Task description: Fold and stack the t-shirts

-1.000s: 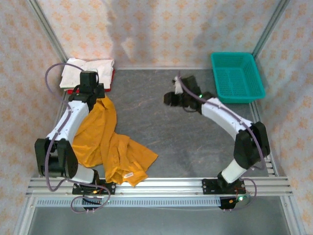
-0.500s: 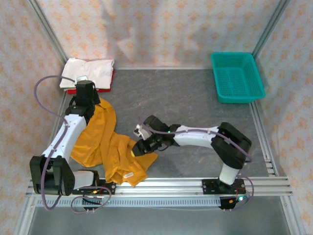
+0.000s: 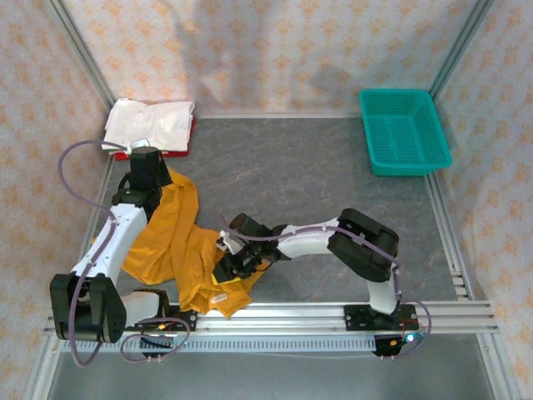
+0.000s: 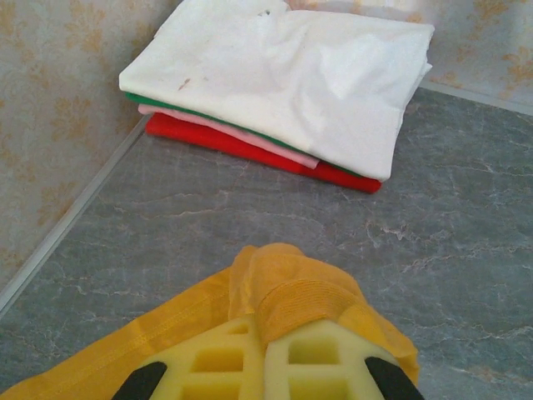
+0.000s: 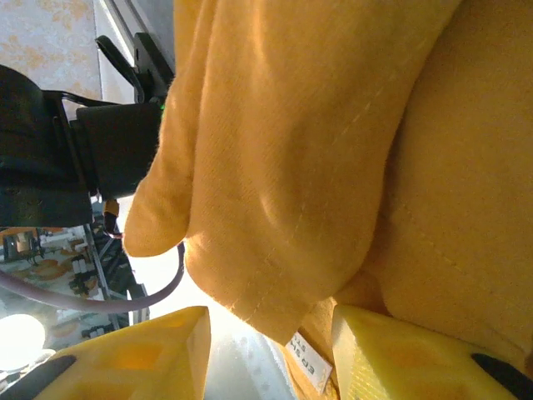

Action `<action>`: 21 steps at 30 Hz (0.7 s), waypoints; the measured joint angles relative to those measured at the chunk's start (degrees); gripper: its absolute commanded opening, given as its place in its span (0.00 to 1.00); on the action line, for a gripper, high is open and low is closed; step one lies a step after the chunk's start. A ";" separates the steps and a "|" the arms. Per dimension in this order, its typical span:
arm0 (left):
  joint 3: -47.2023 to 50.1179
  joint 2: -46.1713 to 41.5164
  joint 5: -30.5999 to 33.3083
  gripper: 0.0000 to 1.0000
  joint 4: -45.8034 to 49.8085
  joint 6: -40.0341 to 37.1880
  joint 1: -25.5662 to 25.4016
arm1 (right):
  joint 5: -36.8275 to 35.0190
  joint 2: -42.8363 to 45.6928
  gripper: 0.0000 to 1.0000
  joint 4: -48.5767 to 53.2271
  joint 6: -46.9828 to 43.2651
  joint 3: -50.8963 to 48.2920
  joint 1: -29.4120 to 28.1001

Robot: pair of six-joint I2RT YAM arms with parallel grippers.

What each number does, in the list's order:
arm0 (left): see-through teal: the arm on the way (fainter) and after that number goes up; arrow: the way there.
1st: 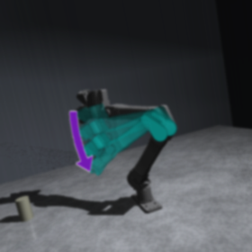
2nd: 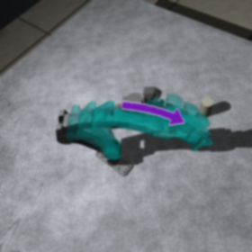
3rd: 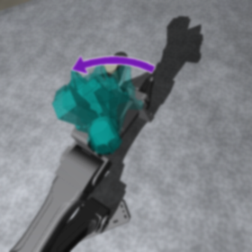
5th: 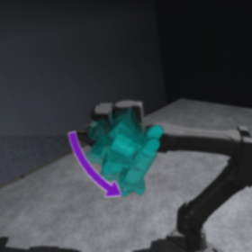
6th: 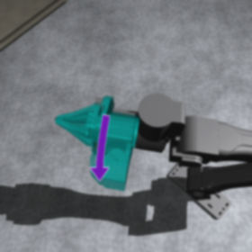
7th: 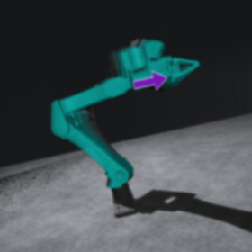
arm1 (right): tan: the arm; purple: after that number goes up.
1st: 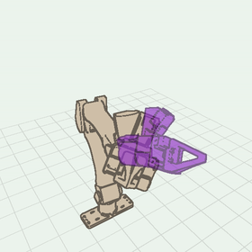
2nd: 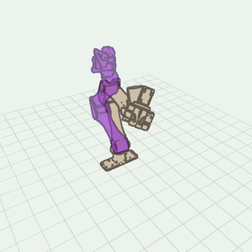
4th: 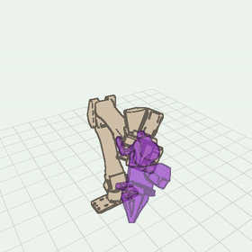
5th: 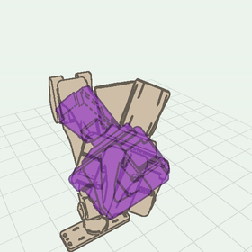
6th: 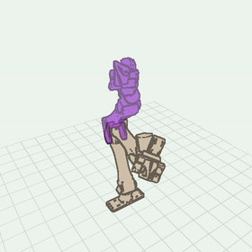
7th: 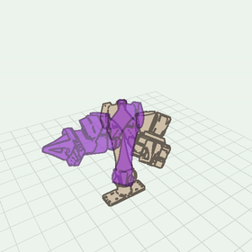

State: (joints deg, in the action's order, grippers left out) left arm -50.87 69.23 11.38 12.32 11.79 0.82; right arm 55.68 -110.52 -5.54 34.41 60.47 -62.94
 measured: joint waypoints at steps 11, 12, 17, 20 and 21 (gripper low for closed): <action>0.85 0.02 -0.17 0.00 -0.20 0.39 0.00 | 1.99 -3.10 0.12 -0.72 1.01 2.32 0.07; 0.85 0.02 -0.17 0.00 -0.22 0.42 0.00 | 1.95 -3.04 0.07 -0.39 0.50 2.38 0.13; 0.85 0.02 -0.17 0.00 -0.22 0.68 0.00 | 1.16 -0.15 0.00 1.97 -0.26 2.27 2.34; 0.85 0.02 -0.17 0.00 -0.24 0.90 0.00 | 0.33 3.87 0.00 3.17 -0.94 2.14 4.90; 0.87 0.02 -0.17 0.00 -0.26 1.07 0.00 | 0.07 4.96 0.07 3.32 -1.09 2.19 5.77</action>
State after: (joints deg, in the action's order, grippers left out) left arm -50.00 69.25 11.20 12.05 12.86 0.82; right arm 55.75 -105.56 -2.22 33.32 62.65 -57.17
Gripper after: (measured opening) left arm 0.043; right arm 0.044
